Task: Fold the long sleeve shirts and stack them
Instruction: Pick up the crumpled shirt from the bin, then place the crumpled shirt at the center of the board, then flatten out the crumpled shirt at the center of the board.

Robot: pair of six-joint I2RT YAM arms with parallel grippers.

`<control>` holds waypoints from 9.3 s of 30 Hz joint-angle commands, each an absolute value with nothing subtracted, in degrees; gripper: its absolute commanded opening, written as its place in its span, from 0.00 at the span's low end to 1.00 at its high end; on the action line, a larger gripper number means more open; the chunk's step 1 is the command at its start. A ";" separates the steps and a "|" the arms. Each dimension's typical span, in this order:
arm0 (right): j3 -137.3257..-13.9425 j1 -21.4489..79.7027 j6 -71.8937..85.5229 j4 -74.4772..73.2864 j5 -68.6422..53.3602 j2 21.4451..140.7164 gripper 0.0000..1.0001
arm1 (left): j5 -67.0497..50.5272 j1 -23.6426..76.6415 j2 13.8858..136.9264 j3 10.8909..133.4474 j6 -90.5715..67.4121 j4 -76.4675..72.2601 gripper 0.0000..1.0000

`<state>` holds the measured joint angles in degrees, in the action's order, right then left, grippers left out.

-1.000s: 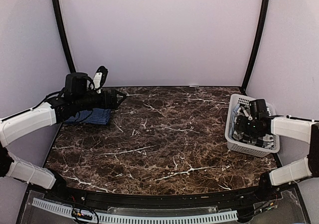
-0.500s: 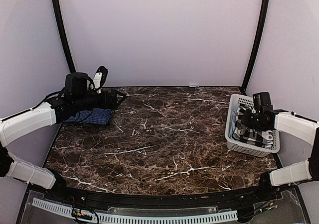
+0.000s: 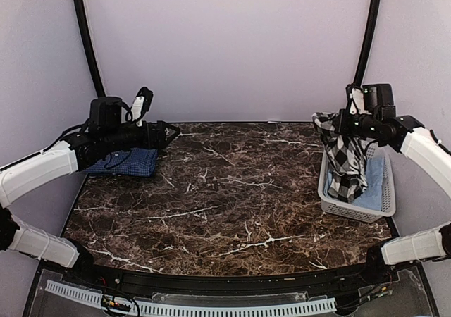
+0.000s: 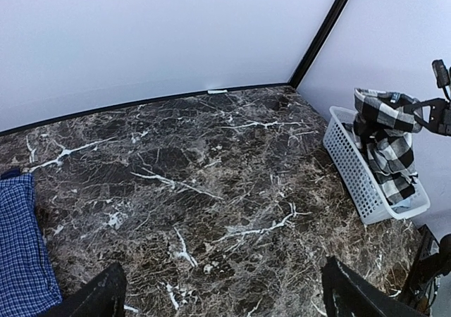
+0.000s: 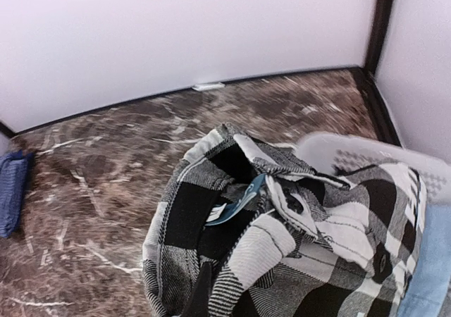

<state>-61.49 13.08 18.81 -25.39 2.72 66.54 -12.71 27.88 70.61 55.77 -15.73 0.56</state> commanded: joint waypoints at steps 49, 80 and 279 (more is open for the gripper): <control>-111.16 48.87 1.38 -20.40 -12.46 76.45 0.00 | -27.64 38.38 63.03 84.68 -6.81 -0.57 0.00; -117.16 27.56 15.20 -29.79 -9.53 121.38 0.71 | -23.46 17.49 104.64 89.02 -25.48 15.22 0.72; -55.99 44.04 24.12 -23.80 0.24 87.67 0.59 | -16.19 31.19 66.31 37.94 -44.02 26.00 0.54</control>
<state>-58.72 41.98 21.47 -24.03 0.99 90.02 -13.78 26.20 68.18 41.28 -39.51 23.90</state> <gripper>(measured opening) 0.595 0.551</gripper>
